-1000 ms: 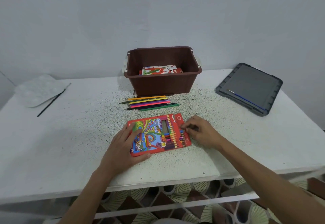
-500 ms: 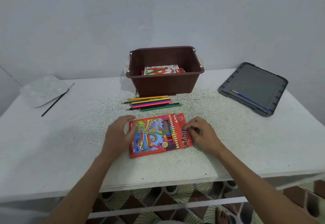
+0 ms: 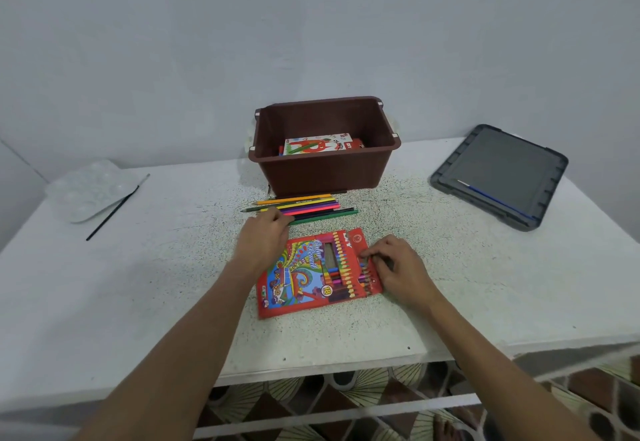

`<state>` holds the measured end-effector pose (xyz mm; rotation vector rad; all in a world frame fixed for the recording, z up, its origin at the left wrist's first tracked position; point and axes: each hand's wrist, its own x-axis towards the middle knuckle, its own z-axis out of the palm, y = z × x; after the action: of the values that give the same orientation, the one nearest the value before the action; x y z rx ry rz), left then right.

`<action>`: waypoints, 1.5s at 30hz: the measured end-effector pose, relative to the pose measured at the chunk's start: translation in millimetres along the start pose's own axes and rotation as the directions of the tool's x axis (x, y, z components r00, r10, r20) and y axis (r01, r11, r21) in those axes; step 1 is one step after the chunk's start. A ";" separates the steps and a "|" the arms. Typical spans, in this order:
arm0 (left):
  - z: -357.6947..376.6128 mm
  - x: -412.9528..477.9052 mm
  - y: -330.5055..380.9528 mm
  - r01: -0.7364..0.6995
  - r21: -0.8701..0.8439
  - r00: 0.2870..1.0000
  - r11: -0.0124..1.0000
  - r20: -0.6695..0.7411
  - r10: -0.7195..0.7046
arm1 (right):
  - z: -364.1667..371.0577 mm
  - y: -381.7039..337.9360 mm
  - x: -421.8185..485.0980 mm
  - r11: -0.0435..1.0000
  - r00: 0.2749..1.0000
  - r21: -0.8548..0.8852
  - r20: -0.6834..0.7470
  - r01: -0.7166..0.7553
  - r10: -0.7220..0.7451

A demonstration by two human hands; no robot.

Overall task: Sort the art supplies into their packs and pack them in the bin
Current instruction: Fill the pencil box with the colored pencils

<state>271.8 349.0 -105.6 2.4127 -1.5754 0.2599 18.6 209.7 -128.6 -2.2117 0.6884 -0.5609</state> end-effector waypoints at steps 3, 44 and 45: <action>1.6 -2.0 1.7 -0.003 -0.001 1.000 1.000 -0.026 0.003 | 0.0 -0.8 -0.5 1.000 1.000 -0.004 -0.009 -0.006 0.006; -30.3 -31.1 71.2 0.308 -0.918 0.945 0.249 0.267 -0.186 | 6.5 -50.2 16.0 0.947 0.959 -0.196 -0.075 0.256 -0.275; -31.8 -31.6 69.9 0.303 -0.915 0.950 0.268 0.268 -0.160 | 3.5 -48.0 16.1 0.946 0.960 -0.198 -0.057 0.257 -0.273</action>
<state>194.6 359.2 -76.6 1.5723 -0.8665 -0.7416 47.2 229.4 -91.7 -2.4916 0.5055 -0.7540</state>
